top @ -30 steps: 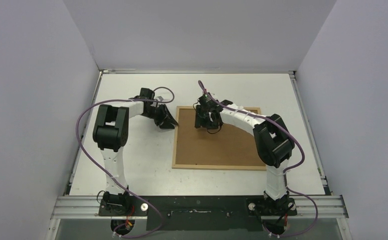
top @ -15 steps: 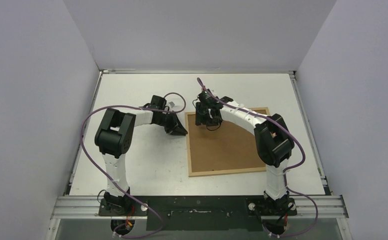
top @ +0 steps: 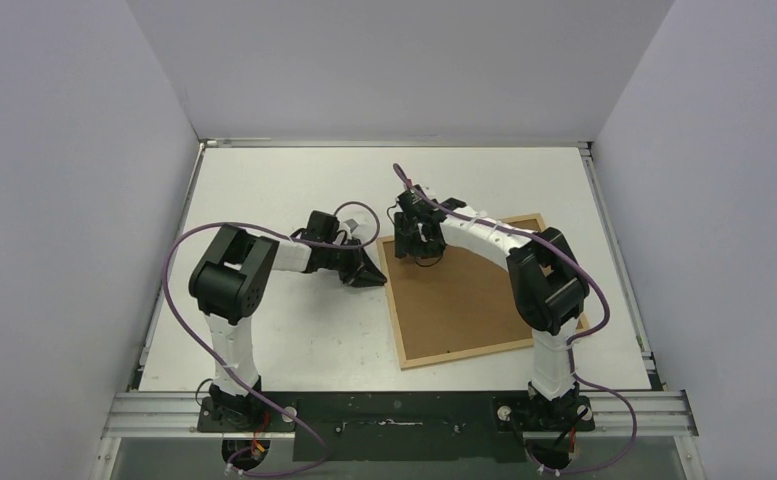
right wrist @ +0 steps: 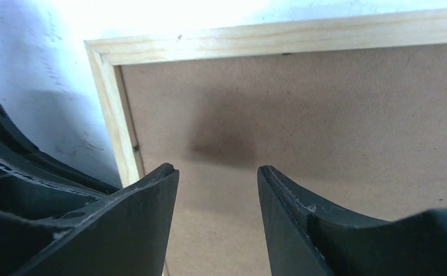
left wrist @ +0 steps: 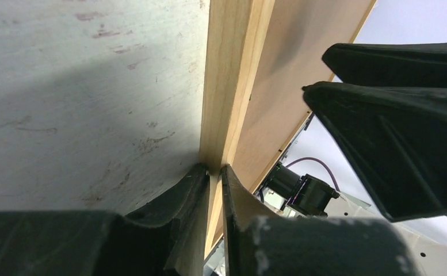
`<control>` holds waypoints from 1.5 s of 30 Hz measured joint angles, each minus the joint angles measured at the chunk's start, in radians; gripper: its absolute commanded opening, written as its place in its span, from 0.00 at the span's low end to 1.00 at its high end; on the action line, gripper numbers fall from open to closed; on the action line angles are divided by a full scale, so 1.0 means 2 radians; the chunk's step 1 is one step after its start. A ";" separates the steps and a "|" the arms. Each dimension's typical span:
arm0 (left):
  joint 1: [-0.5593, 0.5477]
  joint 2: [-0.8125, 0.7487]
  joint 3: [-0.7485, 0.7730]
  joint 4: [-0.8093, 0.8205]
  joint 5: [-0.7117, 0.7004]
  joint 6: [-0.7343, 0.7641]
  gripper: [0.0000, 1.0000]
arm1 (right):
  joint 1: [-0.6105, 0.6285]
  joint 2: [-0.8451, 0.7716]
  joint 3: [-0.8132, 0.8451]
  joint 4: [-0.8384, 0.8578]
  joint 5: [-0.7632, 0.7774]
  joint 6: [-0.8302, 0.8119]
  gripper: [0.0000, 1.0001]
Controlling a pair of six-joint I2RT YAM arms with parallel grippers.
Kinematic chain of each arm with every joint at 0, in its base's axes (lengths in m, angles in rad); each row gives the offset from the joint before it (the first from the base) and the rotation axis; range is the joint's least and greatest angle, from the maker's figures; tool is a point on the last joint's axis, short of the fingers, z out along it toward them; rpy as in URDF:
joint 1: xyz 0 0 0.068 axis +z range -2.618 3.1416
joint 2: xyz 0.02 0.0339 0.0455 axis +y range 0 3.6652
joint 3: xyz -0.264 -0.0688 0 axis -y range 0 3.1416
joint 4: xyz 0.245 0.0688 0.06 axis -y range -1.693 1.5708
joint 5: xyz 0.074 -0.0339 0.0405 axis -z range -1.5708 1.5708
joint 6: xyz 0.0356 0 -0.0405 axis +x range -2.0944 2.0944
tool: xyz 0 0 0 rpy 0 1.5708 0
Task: Put the photo into the frame
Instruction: Adjust the photo frame at the center of the board, then install the photo frame at the center of the board.
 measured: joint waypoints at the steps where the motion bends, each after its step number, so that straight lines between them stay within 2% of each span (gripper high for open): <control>1: 0.001 0.000 0.000 0.000 -0.001 0.000 0.17 | 0.000 0.000 -0.005 0.002 -0.002 0.000 0.54; 4: 0.006 -0.001 0.001 -0.005 0.002 0.002 0.22 | 0.000 0.000 -0.018 0.004 -0.004 0.000 0.54; 9: 0.038 -0.004 0.011 -0.026 0.003 0.011 0.23 | 0.000 0.000 -0.025 0.005 -0.019 0.000 0.55; 14: 0.069 0.020 0.077 -0.071 -0.004 0.031 0.23 | 0.001 -0.002 -0.025 0.005 -0.027 0.000 0.55; 19: 0.064 0.063 0.162 -0.114 -0.011 0.049 0.23 | 0.004 -0.002 -0.019 0.003 -0.036 -0.001 0.55; 24: 0.056 0.093 0.195 -0.142 -0.007 0.053 0.23 | 0.006 0.004 0.005 0.003 -0.050 -0.002 0.56; 28: 0.051 0.102 0.216 -0.165 -0.008 0.055 0.27 | 0.007 0.025 0.025 0.002 -0.056 -0.006 0.55; 38: 0.048 0.110 0.242 -0.232 -0.023 0.059 0.17 | 0.010 0.052 0.043 -0.005 -0.054 -0.023 0.55; 45: 0.048 0.112 0.246 -0.241 -0.024 0.059 0.16 | 0.011 0.053 0.045 -0.007 -0.051 -0.028 0.53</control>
